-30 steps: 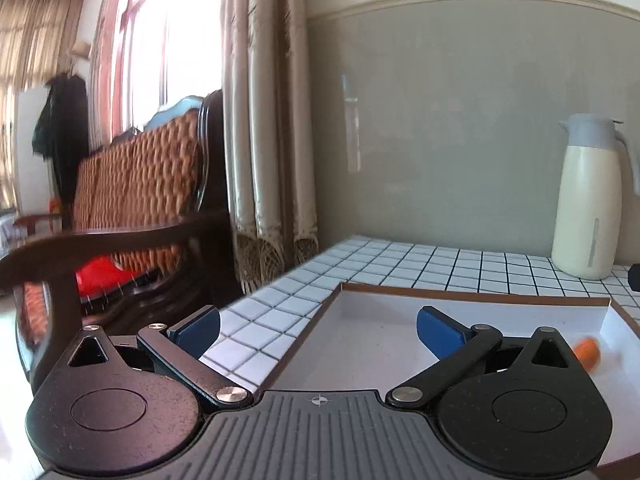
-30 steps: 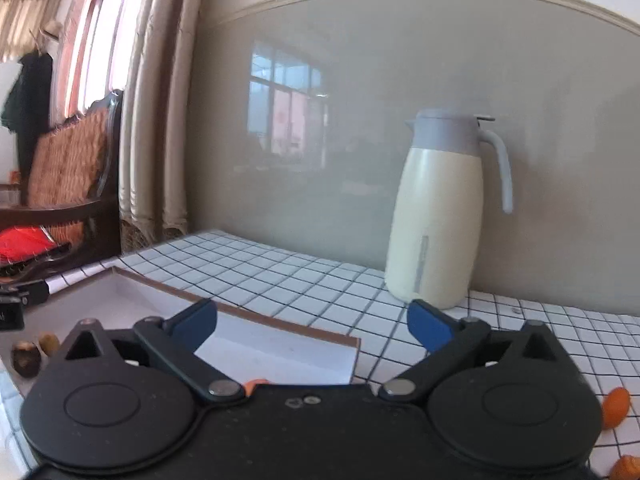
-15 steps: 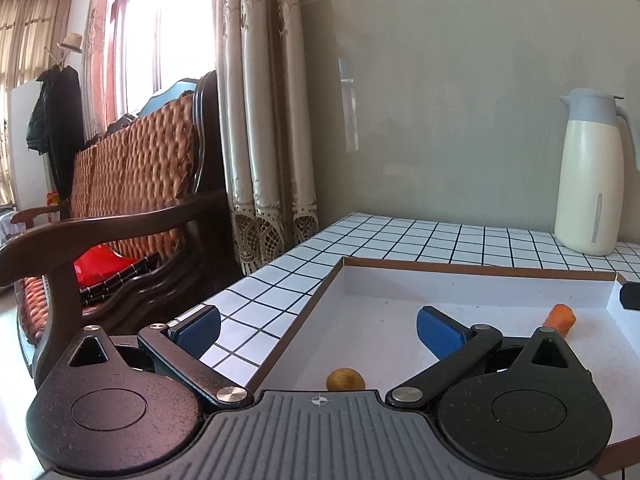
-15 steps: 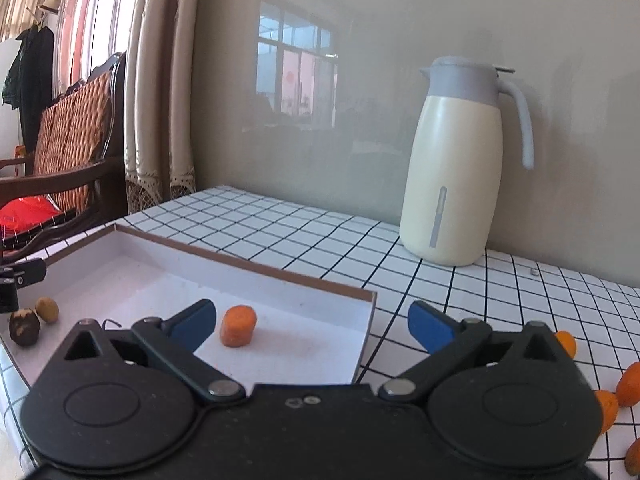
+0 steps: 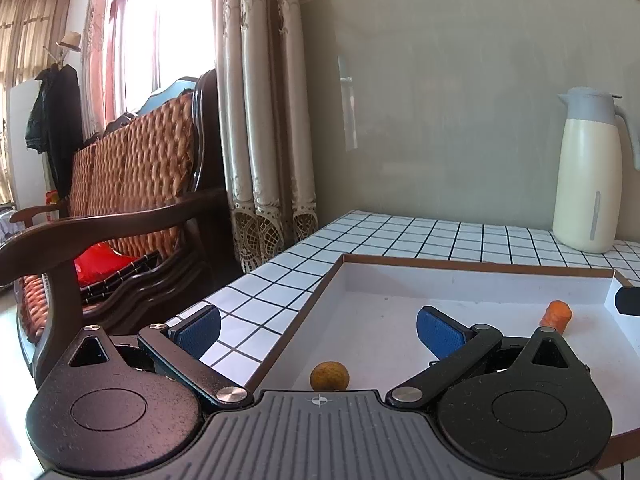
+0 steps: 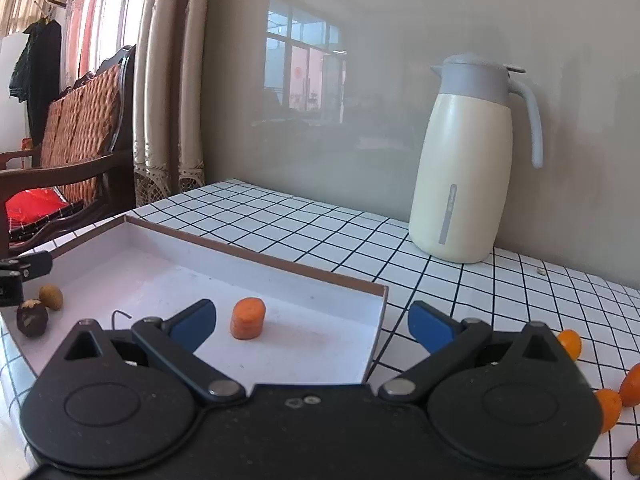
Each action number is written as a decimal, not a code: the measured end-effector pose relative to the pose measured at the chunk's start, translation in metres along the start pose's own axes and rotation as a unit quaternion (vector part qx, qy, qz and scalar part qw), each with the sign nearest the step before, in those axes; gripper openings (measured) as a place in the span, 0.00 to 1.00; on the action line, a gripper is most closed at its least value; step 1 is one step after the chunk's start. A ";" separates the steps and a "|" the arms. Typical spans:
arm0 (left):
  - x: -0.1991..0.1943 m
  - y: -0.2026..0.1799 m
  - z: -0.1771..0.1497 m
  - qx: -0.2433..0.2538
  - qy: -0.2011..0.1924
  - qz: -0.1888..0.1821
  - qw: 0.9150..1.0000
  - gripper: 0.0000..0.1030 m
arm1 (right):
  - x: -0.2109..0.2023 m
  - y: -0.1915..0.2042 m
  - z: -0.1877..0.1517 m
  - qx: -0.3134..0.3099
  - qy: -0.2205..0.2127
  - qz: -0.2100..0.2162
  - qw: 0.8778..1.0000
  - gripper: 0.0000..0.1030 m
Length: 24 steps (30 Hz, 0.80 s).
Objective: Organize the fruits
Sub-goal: 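Withdraw both tools from the tray back toward the remaining fruits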
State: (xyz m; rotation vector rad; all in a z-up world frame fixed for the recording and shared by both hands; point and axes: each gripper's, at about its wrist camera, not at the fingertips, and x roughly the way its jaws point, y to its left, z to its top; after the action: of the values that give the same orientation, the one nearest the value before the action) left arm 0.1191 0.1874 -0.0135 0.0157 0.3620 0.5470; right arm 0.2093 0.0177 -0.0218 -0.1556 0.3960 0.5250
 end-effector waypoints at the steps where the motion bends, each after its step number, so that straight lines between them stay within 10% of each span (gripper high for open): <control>1: 0.000 0.000 0.000 -0.001 0.001 0.001 1.000 1.00 | 0.000 0.000 0.000 -0.001 0.001 0.001 1.000 0.94; 24: -0.052 -0.011 0.009 0.005 -0.032 -0.015 0.999 1.00 | -0.046 -0.003 -0.002 -0.012 -0.026 -0.002 1.000 0.94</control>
State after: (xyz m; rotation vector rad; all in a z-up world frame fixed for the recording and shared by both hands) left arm 0.0868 0.1518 0.0107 0.0363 0.3028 0.5145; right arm 0.1739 -0.0068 -0.0053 -0.1663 0.3388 0.5297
